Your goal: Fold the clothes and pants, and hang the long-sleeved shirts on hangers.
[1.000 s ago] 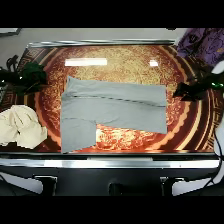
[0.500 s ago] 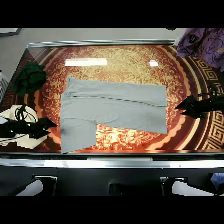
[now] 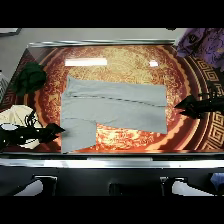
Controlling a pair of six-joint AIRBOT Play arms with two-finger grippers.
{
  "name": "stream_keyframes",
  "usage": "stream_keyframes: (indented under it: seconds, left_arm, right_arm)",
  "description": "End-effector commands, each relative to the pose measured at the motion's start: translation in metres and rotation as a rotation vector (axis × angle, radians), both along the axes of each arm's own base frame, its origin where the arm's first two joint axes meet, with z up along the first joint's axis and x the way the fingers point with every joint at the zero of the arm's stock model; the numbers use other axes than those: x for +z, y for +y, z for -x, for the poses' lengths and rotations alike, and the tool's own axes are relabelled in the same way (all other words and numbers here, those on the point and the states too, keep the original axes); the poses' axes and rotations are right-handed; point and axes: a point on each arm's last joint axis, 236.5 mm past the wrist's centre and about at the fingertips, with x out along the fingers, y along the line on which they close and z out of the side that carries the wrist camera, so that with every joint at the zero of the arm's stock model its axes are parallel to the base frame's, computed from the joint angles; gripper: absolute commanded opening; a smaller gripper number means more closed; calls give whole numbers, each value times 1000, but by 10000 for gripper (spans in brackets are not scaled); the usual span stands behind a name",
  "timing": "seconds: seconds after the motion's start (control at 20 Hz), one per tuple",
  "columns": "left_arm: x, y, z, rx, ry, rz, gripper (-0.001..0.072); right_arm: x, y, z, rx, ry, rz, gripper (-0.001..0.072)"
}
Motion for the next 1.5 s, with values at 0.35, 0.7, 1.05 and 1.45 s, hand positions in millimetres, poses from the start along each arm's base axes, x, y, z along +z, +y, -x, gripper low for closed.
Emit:
stream_keyframes:
  seconds: [0.35, 0.7, 1.05, 1.45]
  left_arm:
    - [-14, -35, 1, -75, 30, 69, 18]
    - [2, -35, -12, -98, -2, 82, 18]
    - [7, -39, -13, -92, -2, 109, 18]
    - [8, -40, -14, -76, 4, 117, 17]
  right_arm:
    - [-25, -20, 31, 57, 118, 116, 488]
    - [-94, 2, 75, 70, 244, 53, 505]
    - [-120, 25, 67, 38, 178, -44, 563]
    - [-118, 50, 50, -2, 157, -209, 538]
